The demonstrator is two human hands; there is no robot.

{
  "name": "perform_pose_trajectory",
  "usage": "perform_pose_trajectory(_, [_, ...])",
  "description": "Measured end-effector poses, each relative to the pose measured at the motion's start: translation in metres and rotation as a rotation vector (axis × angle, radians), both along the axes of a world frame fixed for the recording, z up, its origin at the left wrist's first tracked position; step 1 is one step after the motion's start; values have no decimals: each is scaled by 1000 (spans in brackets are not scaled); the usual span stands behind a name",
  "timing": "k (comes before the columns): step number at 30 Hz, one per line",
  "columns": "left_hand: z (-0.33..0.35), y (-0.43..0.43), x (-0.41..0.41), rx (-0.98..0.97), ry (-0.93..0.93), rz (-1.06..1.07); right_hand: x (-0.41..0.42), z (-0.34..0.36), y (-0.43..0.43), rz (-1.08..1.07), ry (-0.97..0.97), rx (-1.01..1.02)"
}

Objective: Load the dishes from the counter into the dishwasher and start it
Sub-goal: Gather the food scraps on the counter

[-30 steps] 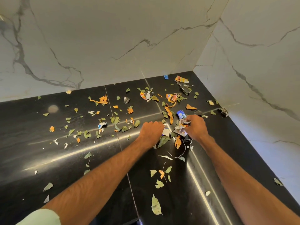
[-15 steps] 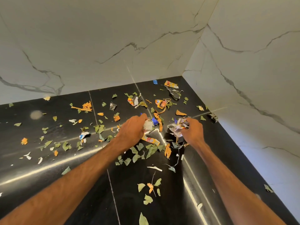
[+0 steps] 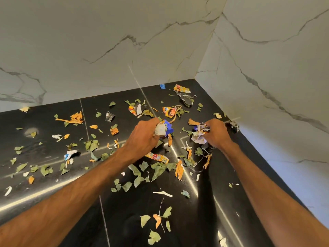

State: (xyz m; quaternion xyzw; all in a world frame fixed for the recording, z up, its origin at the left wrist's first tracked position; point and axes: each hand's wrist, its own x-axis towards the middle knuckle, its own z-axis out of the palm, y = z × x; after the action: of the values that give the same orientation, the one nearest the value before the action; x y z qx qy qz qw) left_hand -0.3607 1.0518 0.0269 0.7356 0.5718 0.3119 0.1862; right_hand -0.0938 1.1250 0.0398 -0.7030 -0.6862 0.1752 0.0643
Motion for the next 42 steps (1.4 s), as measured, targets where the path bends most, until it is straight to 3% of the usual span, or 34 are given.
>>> perform_pose_trajectory(4, [-3,15,6,9,-28,-28,-2,-12,-5,-46,38,106])
perform_pose_trajectory(7, [-5,26,10,-25,-36,-62,0,-14,-8,-91,170,103])
perform_pose_trajectory(10, [-3,37,12,26,31,-51,15,-6,-5,-147,245,123])
perform_pose_trajectory(15, [-5,57,11,39,52,14,65,7,7,-209,52,304])
perform_pose_trajectory(22, [-15,77,11,96,187,-65,81,-33,12,-204,-158,179])
perform_pose_trajectory(26, [-6,93,20,49,306,-54,73,-32,4,-233,-71,243])
perform_pose_trajectory(31, [-4,110,32,-167,427,-101,59,-21,-9,-196,98,209])
perform_pose_trajectory(37, [-2,103,39,-158,375,-74,20,1,-5,-105,286,372])
perform_pose_trajectory(42, [-4,91,28,-106,283,-103,-17,21,39,-57,330,255])
